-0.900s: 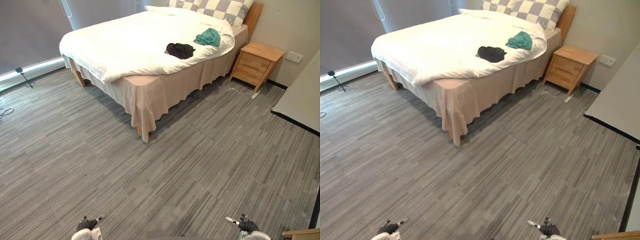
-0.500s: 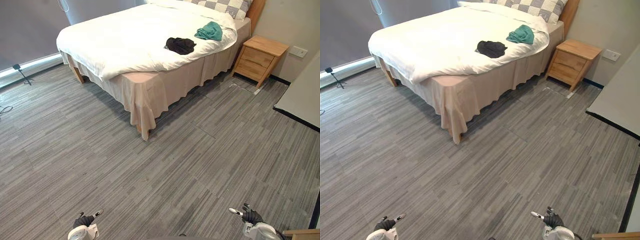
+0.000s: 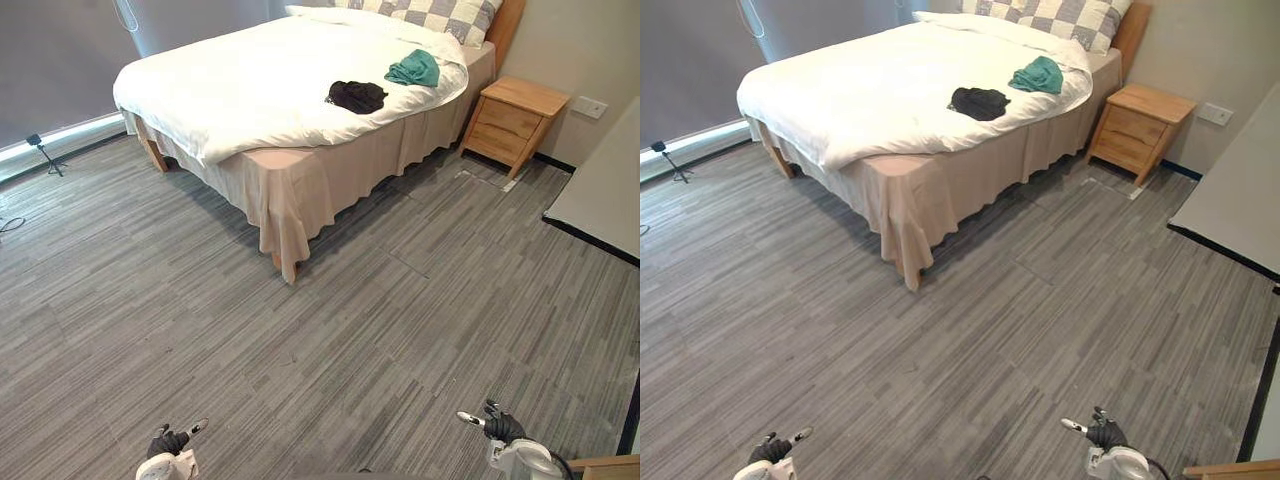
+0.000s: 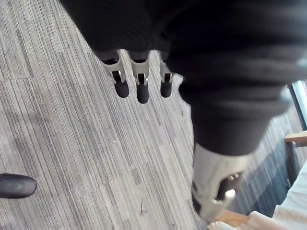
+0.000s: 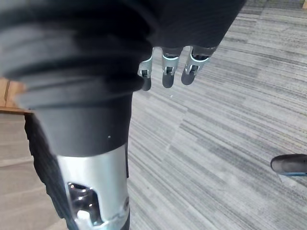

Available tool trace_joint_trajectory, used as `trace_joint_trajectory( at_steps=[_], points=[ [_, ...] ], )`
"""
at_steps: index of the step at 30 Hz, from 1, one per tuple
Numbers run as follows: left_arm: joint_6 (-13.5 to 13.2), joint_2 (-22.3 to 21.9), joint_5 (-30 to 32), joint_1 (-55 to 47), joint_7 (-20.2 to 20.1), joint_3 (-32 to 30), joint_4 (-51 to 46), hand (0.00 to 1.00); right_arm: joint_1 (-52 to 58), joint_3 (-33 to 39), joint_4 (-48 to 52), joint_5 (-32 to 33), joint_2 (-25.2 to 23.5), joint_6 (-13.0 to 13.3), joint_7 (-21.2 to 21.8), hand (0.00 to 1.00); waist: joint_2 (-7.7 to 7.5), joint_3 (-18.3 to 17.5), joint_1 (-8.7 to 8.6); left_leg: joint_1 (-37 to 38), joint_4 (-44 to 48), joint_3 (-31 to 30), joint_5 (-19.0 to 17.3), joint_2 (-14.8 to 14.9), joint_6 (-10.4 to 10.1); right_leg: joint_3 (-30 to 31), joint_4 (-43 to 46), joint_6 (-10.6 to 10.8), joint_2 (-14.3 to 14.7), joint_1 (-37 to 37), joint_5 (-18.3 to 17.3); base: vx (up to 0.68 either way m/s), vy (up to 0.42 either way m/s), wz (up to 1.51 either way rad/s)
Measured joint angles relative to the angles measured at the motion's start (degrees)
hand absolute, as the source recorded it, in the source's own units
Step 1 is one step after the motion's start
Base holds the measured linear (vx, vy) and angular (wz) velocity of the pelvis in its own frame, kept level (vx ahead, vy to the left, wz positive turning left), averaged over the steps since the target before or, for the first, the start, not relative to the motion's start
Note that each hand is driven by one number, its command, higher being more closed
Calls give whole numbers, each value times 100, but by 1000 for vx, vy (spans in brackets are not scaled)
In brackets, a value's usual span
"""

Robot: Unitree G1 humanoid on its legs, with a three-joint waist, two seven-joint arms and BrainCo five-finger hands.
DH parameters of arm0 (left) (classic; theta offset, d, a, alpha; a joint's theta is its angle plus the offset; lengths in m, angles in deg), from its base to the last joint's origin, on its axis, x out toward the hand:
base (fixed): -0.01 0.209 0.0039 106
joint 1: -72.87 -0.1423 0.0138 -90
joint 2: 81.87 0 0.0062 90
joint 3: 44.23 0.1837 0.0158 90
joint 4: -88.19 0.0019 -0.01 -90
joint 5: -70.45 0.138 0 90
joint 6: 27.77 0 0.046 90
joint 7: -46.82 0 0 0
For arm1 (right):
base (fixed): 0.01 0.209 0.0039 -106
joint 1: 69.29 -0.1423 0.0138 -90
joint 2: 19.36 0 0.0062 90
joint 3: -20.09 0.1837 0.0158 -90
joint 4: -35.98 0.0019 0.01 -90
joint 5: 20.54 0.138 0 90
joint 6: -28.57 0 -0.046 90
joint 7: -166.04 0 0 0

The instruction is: Tidy the bed and pick cloth on bed and put in laundry

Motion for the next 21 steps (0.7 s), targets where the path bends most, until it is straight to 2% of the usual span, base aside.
trace_joint_trajectory(
  at_steps=[1, 3, 4, 5, 6, 7, 9, 10, 12, 13, 14, 15, 16, 17, 18, 19, 20, 21],
  points=[
    [-8, -40, 0, -9, -2, 14, 1, 0, 65, 1, 11, -5, 0, 1, 0, 0, -2, 1, -8, 5, 0, -7, -4, 0, 7, -8, 14, 0, 0, 1, -1, 0, 0, 0],
    [-81, -64, 2, -5, -14, 222, 1, 0, 119, 2, 18, -4, 0, 1, -3, 0, 36, 118, -9, 73, 21, -1, -30, 27, 49, -8, 534, 90, -23, -164, -246, -25, 0, -1],
    [-90, -65, 0, -1, -30, 299, 1, 0, 115, 1, 24, -3, -16, 2, -4, 0, 50, 232, -13, 123, 36, 4, -49, 24, 81, -25, 1148, 211, -91, -392, -508, -59, 13, 0],
    [-91, -63, 0, 1, -32, 335, 1, 0, 123, 0, 23, -1, -25, 2, -5, 0, 49, 268, -18, 138, 39, 9, -51, 21, 84, -46, 1436, 318, -129, -515, -600, -90, 32, -4],
    [-101, -57, -1, 17, -49, 405, -4, 0, 154, 0, 22, 5, -74, 5, -13, 0, 53, 371, -22, 204, 35, 61, -59, 16, 99, -149, 2197, 503, -239, -826, -729, -128, 49, -9],
    [-107, -30, -1, -3, -54, 405, -5, 0, 189, 2, 22, 7, -167, 20, -21, 0, 17, 452, -23, 235, 27, 86, -103, -4, 156, -308, 2834, 486, -364, -1066, -790, -130, 52, -11],
    [-105, 23, 0, -44, -73, 409, 2, 0, 252, 0, 7, 11, -295, 58, -29, 0, -51, 540, -55, 411, 6, 53, -188, -77, 246, -349, 3464, 497, -525, -1345, -899, -55, 24, -3],
    [-103, 69, 1, -104, -103, 442, 3, 0, 341, 0, -2, 18, -373, 59, -37, 0, -104, 568, -107, 490, 15, -14, -266, -88, 213, -317, 3618, 526, -548, -1413, -1126, 35, 11, 9],
    [-98, 93, 2, -119, -125, 444, 5, 0, 375, 0, -7, 13, -403, 58, -61, 0, -105, 574, -182, 505, 33, -59, -302, -21, 185, -334, 3411, 471, -515, -1494, -1197, 66, -22, 14],
    [-98, 103, 5, -77, -158, 445, 5, 0, 366, 3, 0, 9, -399, 57, -107, 0, -63, 612, -241, 507, 34, -111, -328, 97, 146, -353, 3025, 419, -452, -1587, -1147, 134, -69, 19],
    [-98, 111, 9, 7, -180, 444, 6, 0, 376, 14, 1, 11, -402, 55, -126, 0, -15, 685, -277, 525, 36, -180, -364, 249, 88, -348, 2408, 350, -365, -1641, -886, 167, -88, 21],
    [-106, 132, 9, 65, -217, 441, 3, 0, 408, 19, 2, 16, -418, 53, -123, 0, -14, 721, -286, 536, 33, -211, -398, 360, 33, -329, 1917, 403, -342, -1752, -579, 282, -171, 15],
    [-110, 180, 7, 112, -258, 370, 3, 0, 470, 76, 12, 36, -504, 52, -126, 0, -125, 792, -267, 628, 41, -221, -474, 440, -88, -241, 1475, 613, -457, -2028, -141, 274, -185, 8],
    [-111, 200, 9, 108, -262, 321, 4, 0, 505, 113, 22, 35, -568, 57, -141, 0, -196, 835, -265, 730, 53, -221, -526, 456, -169, -193, 1357, 689, -527, -2089, -4, 430, -350, 4],
    [-122, 172, 12, 78, -266, 90, 6, 0, 730, 149, 36, 11, -731, 95, -215, 0, -426, 885, -241, 1002, 188, -198, -813, 487, -394, -107, 1128, 678, -754, -2078, 148, 361, -323, 7],
    [-161, 152, 21, 33, -276, 11, 1, 0, 844, 156, 37, 6, -787, 102, -228, 0, -487, 859, -233, 1147, 295, -198, -1018, 529, -476, -75, 1185, 632, -844, -2031, 134, 619, -538, 11],
    [-209, -13, 24, -29, -276, -91, -4, 0, 930, 198, 101, 9, -783, 95, -224, 0, -197, 757, -286, 1311, 401, -166, -1357, 904, -217, -355, 1933, 428, -655, -2227, 395, 524, -438, 17],
    [-213, -77, 23, -44, -276, -106, -8, 0, 1002, 192, 206, 9, -774, 95, -219, 0, -46, 644, -321, 1306, 395, -169, -1506, 1069, 96, -516, 2173, 387, -552, -2330, 287, 683, -486, 16]
  ],
)
